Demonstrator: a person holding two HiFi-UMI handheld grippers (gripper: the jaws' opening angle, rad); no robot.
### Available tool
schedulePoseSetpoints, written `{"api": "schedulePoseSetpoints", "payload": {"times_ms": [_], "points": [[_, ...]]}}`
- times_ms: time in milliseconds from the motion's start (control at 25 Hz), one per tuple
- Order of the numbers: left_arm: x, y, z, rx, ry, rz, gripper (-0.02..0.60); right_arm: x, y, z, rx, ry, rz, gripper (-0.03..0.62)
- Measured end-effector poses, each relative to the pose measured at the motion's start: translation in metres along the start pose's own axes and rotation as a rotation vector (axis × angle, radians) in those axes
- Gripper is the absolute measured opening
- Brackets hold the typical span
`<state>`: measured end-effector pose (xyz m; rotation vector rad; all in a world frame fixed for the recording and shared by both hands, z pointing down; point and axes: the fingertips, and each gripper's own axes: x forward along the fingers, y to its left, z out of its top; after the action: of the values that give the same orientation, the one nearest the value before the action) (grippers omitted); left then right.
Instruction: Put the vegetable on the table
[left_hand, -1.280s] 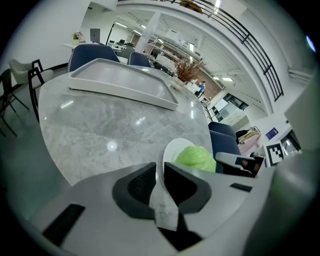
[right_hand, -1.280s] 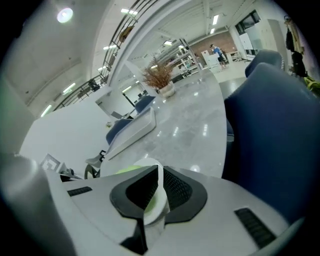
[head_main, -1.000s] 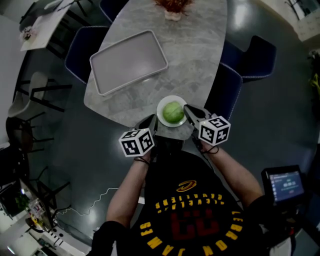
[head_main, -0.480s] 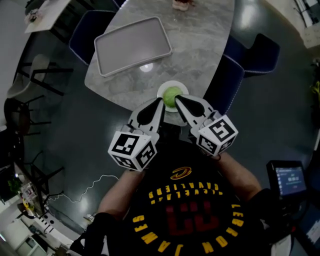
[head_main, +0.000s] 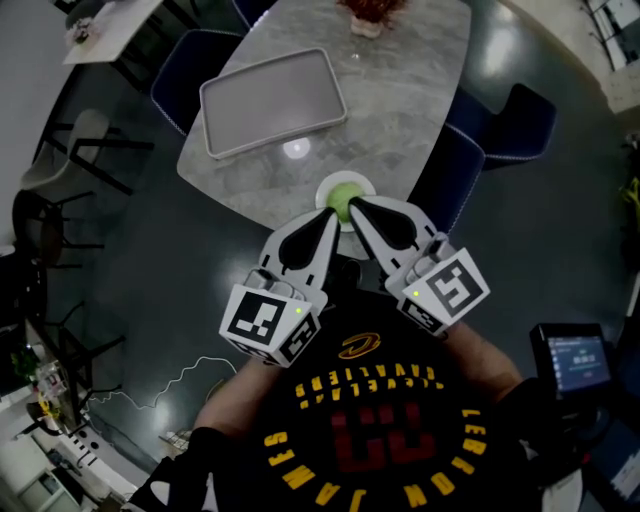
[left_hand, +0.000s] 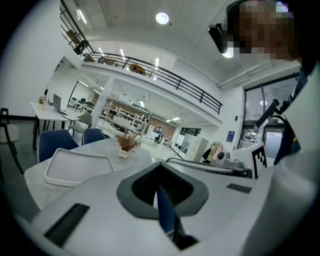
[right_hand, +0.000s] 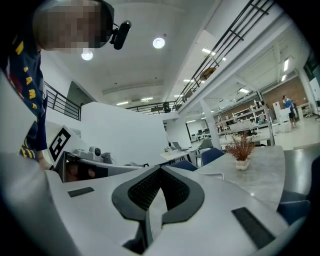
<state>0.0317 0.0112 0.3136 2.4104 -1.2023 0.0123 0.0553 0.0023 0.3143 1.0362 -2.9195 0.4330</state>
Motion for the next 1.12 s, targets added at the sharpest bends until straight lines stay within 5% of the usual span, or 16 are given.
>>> {"api": "schedulePoseSetpoints", "payload": {"times_ms": [360, 1120], "points": [[-0.005, -0.012, 0.015, 0.172, -0.032, 0.017, 0.0, -0.004, 0.01, 0.015, -0.117, -0.06, -0.026, 0.005], [-0.002, -0.017, 0.009, 0.155, -0.02, 0.0, 0.0, -0.008, 0.012, 0.011, -0.154, -0.046, -0.038, 0.005]]}}
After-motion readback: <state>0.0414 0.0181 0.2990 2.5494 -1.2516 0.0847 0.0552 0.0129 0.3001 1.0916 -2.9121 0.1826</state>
